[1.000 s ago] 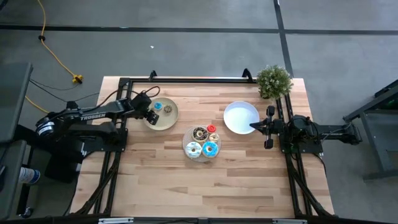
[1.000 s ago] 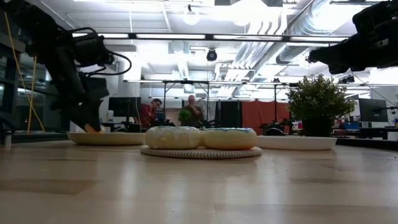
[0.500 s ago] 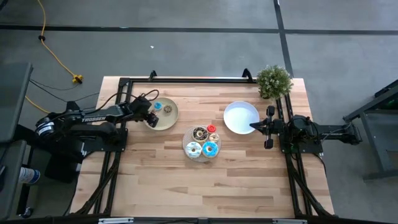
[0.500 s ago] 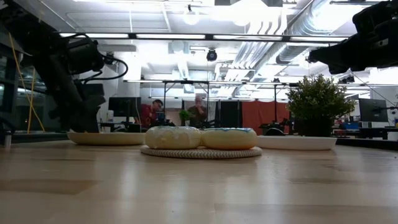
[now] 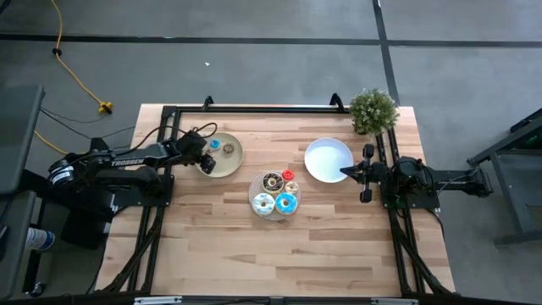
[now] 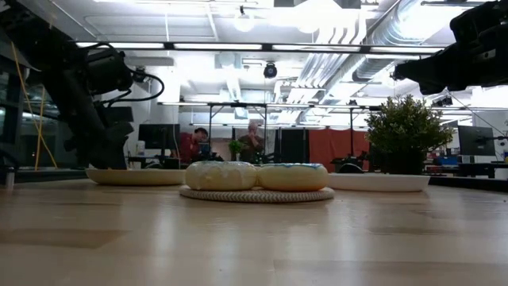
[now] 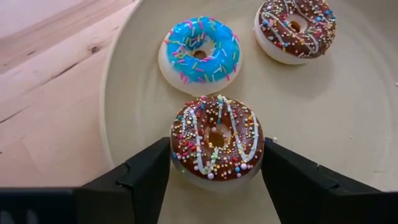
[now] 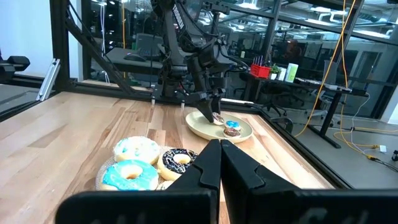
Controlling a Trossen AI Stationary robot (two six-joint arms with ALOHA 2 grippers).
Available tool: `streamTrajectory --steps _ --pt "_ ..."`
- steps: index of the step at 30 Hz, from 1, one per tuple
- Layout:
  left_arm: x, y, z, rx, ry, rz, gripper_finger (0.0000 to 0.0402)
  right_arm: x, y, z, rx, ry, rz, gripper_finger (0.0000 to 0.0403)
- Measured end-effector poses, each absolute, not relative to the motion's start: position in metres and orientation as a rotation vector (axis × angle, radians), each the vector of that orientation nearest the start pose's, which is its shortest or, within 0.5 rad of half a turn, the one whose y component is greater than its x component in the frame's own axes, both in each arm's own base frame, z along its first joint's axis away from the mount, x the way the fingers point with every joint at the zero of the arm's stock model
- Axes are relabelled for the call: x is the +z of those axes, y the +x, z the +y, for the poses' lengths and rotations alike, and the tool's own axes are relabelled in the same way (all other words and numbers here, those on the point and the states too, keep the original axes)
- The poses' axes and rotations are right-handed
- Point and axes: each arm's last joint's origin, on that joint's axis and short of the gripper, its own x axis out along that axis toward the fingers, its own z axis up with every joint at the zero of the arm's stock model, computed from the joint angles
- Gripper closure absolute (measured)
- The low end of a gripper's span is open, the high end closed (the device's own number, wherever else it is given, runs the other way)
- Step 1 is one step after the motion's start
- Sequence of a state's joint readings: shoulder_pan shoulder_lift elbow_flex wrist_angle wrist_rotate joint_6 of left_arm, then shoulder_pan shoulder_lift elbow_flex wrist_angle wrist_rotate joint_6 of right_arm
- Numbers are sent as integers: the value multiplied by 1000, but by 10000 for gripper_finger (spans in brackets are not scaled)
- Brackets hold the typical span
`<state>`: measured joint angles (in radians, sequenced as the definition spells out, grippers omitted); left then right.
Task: Pick & Place donuts
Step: Put the small brown donut on the brown plate, then put the large white donut on the white plate
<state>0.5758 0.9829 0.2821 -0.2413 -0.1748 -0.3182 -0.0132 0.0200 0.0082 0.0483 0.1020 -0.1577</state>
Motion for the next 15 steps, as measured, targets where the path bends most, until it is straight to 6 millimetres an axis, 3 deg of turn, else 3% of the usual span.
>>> streamTrajectory --steps 15 --pt "139 130 90 832 -474 800 114 169 98 -4 -118 -156 -27 402"
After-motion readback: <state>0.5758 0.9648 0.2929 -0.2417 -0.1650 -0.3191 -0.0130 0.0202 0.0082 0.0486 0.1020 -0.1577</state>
